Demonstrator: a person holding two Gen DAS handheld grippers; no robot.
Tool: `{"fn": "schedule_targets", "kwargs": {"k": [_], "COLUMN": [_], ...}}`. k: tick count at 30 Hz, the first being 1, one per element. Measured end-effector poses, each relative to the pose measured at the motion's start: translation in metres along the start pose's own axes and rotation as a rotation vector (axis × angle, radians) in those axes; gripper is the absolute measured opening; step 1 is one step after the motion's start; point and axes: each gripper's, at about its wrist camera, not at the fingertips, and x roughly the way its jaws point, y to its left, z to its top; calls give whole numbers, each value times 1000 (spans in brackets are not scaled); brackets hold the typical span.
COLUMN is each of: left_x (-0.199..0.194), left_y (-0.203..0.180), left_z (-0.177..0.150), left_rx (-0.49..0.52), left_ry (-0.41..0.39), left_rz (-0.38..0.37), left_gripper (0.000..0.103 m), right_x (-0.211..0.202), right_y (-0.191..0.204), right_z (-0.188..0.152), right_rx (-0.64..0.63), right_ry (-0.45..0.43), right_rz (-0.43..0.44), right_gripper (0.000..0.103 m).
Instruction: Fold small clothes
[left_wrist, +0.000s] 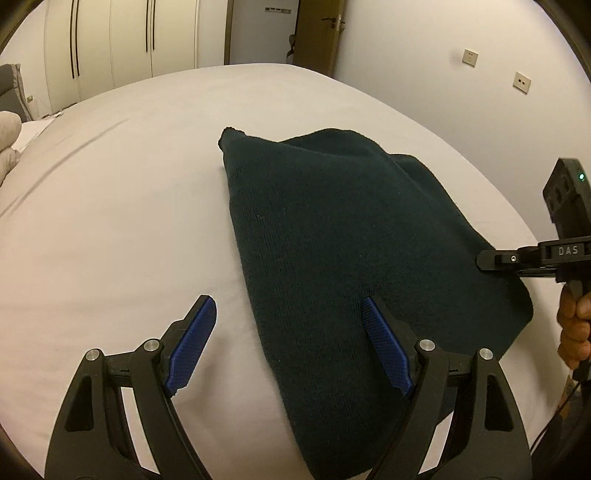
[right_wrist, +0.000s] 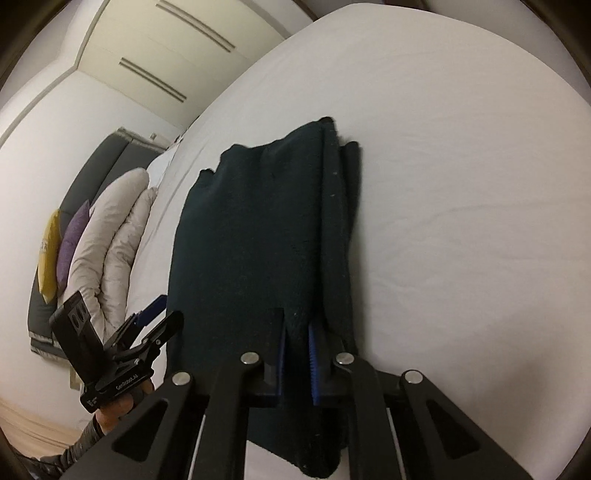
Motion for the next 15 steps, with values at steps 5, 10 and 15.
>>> {"fn": "schedule_targets", "kwargs": {"k": [5, 10, 15], "left_x": [-3, 3, -2], "left_y": [13, 17, 32], "left_z": [3, 7, 13], "left_rx": [-22, -39, -96], "left_ry": [-4, -17, -59], "left_rz": [-21, -31, -10], "left_gripper": [81, 83, 82], "right_x": [-6, -3, -11], "right_y": [-25, -41, -8], "right_z": [-21, -37, -23], "right_rx": [107, 170, 56], "right_ry": [-99, -171, -110], "right_rz": [77, 147, 90], "right_gripper": [8, 6, 24]}}
